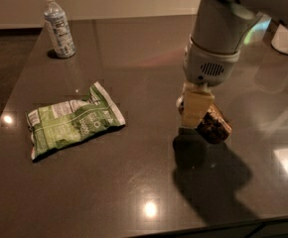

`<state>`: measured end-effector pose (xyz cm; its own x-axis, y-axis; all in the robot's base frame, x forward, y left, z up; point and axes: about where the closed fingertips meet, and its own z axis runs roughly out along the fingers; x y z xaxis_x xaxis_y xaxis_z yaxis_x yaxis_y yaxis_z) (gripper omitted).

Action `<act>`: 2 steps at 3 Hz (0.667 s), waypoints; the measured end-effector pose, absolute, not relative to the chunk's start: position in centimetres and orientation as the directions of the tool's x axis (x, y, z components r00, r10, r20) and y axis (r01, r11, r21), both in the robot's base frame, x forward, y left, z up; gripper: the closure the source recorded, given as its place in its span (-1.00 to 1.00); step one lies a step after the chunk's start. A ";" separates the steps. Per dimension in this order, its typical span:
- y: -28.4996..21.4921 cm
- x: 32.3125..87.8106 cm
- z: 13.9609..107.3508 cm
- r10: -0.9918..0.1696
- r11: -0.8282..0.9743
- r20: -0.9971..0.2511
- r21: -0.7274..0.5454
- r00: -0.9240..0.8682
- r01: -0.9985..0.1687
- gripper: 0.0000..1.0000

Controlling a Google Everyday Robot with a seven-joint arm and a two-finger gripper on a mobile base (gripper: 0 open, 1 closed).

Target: Knock orange can over

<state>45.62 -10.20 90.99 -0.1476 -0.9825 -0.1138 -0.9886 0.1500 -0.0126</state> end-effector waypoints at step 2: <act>-10.2 45.4 89.4 -0.989 0.130 -0.069 0.011 -0.130 -0.991 -0.77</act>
Offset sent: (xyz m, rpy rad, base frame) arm -0.0165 -0.0075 -0.0250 -0.0879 0.0988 0.0348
